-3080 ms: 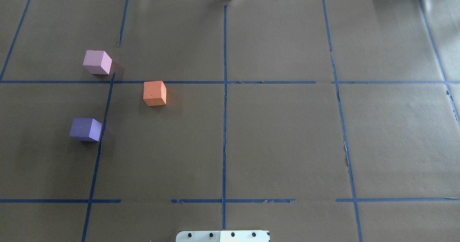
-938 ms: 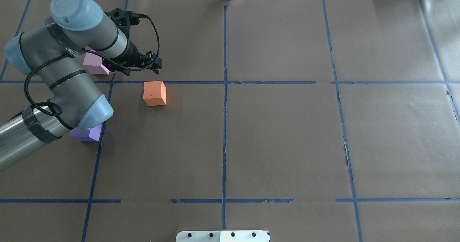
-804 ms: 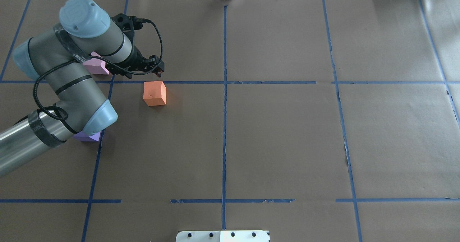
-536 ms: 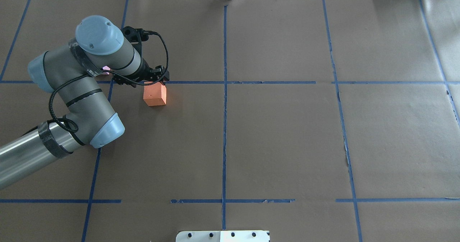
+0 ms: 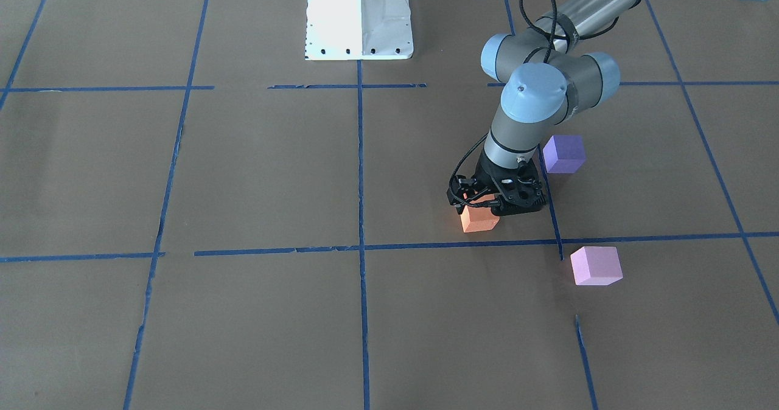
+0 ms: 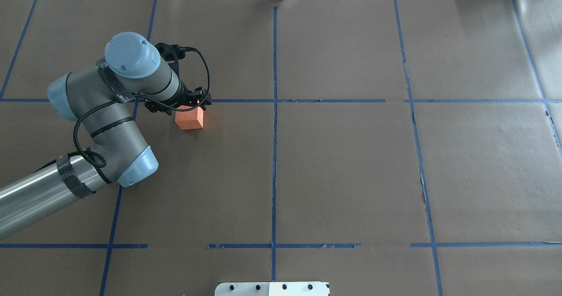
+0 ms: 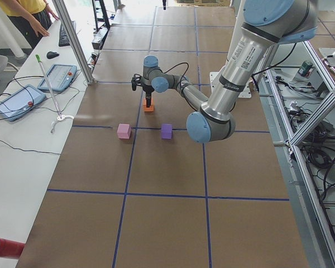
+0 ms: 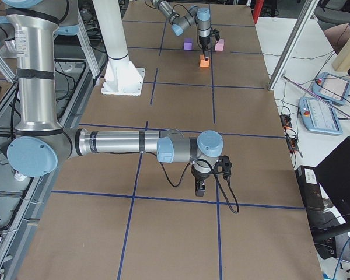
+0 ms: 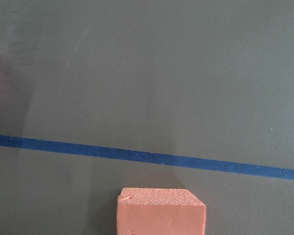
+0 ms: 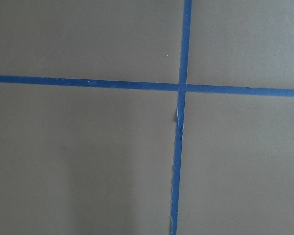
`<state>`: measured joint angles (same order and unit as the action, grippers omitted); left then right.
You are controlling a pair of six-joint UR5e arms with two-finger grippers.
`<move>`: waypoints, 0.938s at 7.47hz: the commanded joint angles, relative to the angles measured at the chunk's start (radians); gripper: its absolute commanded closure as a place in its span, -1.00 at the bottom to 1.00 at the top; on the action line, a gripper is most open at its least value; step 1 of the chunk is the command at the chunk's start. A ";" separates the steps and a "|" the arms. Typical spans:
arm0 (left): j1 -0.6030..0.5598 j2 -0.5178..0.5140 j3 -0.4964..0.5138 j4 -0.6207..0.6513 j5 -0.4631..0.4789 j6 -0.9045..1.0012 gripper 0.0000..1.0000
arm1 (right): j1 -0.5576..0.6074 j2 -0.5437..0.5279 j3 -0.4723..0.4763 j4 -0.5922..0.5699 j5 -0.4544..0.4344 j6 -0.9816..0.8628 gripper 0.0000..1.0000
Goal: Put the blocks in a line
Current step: 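Close the left gripper on the orange cube and lift it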
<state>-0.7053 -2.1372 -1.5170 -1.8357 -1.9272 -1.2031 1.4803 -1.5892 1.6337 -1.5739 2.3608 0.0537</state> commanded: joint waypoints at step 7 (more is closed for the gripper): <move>0.007 -0.004 0.063 -0.073 -0.001 0.004 -0.14 | 0.000 0.000 0.000 0.000 0.000 0.000 -1.00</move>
<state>-0.6966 -2.1402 -1.4500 -1.9068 -1.9277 -1.2015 1.4803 -1.5892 1.6337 -1.5739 2.3608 0.0537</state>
